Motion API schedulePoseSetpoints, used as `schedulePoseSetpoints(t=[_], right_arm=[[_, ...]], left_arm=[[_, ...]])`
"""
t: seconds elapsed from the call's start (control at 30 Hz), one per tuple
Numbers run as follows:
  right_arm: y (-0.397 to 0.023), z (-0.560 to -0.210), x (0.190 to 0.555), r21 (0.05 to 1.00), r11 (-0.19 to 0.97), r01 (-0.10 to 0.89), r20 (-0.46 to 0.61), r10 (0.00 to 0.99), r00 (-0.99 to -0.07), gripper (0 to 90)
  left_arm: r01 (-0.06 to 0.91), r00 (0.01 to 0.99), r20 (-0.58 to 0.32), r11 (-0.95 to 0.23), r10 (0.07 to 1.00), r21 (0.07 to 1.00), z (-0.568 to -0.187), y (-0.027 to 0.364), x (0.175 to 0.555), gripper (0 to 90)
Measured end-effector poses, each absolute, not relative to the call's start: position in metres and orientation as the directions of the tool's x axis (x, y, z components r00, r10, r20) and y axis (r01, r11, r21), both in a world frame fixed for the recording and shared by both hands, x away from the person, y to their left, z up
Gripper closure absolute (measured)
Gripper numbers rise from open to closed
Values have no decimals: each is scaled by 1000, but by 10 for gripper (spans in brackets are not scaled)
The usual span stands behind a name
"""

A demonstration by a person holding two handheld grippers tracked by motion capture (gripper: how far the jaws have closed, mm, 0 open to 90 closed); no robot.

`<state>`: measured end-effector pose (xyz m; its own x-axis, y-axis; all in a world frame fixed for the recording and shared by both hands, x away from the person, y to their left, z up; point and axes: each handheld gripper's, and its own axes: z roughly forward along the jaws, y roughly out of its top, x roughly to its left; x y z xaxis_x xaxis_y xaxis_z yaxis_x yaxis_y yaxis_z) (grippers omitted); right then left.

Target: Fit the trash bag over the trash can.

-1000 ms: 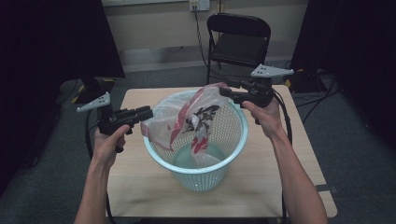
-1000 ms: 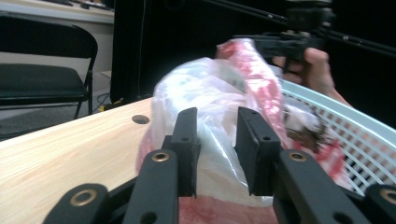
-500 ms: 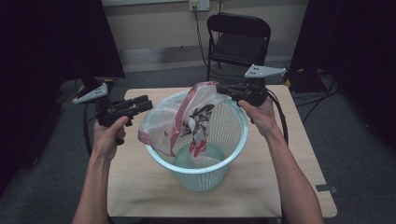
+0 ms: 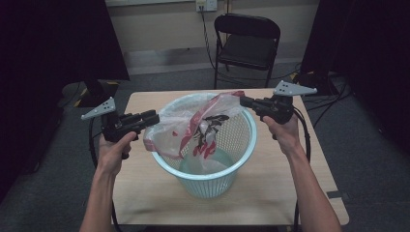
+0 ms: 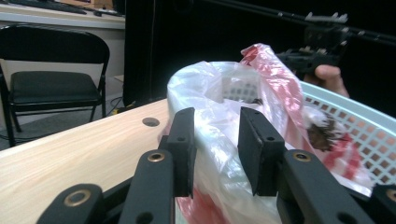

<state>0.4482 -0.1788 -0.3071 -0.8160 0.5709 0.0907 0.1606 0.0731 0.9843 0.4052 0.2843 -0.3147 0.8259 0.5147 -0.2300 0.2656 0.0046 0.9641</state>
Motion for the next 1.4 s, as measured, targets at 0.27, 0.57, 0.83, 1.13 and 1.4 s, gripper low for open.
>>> schedulePoseSetpoints(t=[0.27,0.57,0.83,1.13,1.4], right_arm=[[-185,-323,453,979,88,186,98,596,-797,900],[-176,-338,459,971,109,212,108,593,-798,900],[-177,-328,471,973,92,211,116,599,-792,880],[-180,-306,469,976,68,209,119,636,-763,547],[-156,-280,467,980,75,184,104,594,-798,464]], left_arm=[[275,842,-262,41,471,961,-319,294,390,670],[275,859,-264,39,439,961,-316,300,382,630],[304,809,-281,42,517,952,-299,285,430,516],[317,812,-285,24,510,948,-315,276,431,699],[299,822,-257,-1,508,954,-310,288,402,688]])
